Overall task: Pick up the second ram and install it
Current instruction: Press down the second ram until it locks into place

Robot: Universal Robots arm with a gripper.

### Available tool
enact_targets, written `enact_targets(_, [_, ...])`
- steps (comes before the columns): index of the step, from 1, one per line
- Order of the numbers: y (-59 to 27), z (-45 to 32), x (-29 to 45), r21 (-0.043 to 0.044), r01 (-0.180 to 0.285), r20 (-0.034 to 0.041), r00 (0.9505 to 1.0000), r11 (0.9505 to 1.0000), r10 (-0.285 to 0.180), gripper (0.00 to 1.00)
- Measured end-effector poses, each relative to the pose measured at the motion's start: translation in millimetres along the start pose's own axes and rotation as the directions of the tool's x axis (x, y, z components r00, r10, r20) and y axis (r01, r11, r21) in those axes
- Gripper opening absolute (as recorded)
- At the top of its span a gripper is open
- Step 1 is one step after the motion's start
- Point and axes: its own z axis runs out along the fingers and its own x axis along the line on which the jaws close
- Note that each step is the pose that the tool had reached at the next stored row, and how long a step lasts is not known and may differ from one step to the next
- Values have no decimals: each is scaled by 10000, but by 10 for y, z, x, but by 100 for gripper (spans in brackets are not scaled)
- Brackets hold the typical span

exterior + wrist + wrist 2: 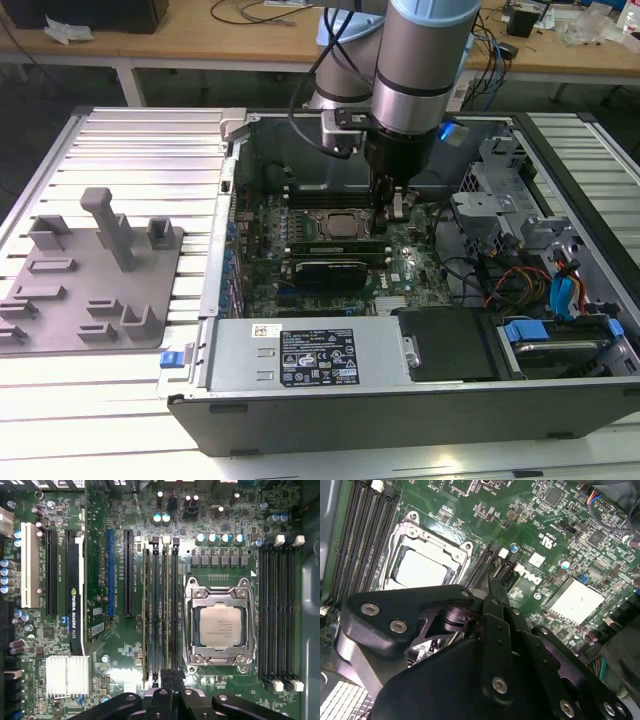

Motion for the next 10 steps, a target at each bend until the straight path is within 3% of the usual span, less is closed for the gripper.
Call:
enact_targets(4, [-4, 7, 0, 1, 1, -1, 10000, 10000, -1, 8])
enact_targets(6, [-50, 17, 0, -1, 1, 0, 10000, 10000, -1, 8])
enact_targets(8, [-55, 83, 0, -2, -2, -1, 10000, 10000, 2, 8])
enact_targets(10, [-56, 100, -1, -1, 0, 1, 10000, 10000, 0, 8])
